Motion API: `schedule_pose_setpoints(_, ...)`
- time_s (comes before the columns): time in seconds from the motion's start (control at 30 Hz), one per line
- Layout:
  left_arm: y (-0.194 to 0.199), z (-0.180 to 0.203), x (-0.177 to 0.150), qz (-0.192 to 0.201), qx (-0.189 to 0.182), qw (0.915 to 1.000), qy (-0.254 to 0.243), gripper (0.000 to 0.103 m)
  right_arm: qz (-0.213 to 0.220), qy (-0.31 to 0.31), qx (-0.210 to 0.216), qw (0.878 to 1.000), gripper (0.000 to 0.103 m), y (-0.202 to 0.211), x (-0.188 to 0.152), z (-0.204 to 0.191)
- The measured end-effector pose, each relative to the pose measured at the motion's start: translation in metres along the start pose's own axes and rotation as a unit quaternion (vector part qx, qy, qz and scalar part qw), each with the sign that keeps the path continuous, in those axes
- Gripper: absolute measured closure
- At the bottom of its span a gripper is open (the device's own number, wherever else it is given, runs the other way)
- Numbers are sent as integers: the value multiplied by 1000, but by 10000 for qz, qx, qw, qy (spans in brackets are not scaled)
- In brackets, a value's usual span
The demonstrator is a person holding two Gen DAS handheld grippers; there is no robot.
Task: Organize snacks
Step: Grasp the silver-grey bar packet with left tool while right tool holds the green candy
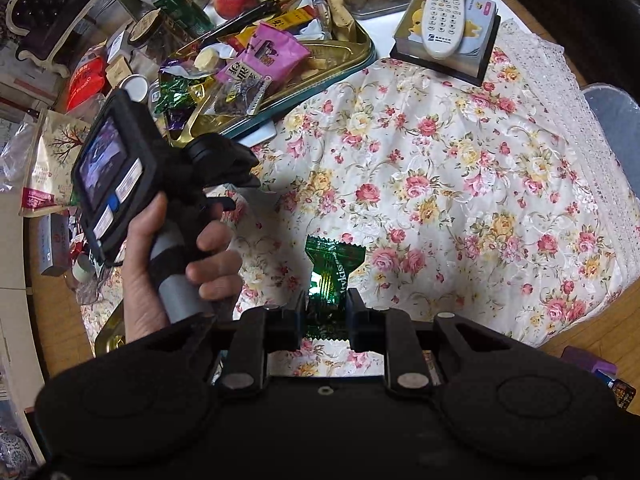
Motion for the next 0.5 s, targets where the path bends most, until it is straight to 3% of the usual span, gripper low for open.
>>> schedule_pose_setpoints(0.1,-9,5,1,-96,206,9997,-52,60,-35,27,-27,10000,81,-3,0,-3)
schedule_pose_setpoints(0.37,-31,9,1,-482,185,9987,60,60,-84,82,-29,9999,81,-5,0,-9)
schedule_pose_setpoints(0.43,-31,14,1,-423,254,9988,-56,60,-93,77,-31,9999,81,-5,1,-9)
schedule_pose_setpoints(0.47,-32,16,2,-422,298,9986,-105,63,-102,64,-35,9999,81,-6,1,-9)
schedule_pose_setpoints(0.5,-33,18,3,-408,332,9985,-131,72,-109,57,-40,9999,81,-6,2,-9)
Point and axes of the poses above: each gripper's, at about its wrist camera, not at the fingertips, and y roughly against the way its jaws point, z to its right, x to its top, the point moved 1 cm from there along -y, roughly the way its jaws point, and after that the axes turned 2 degrees about z, right-handed, at the moved point
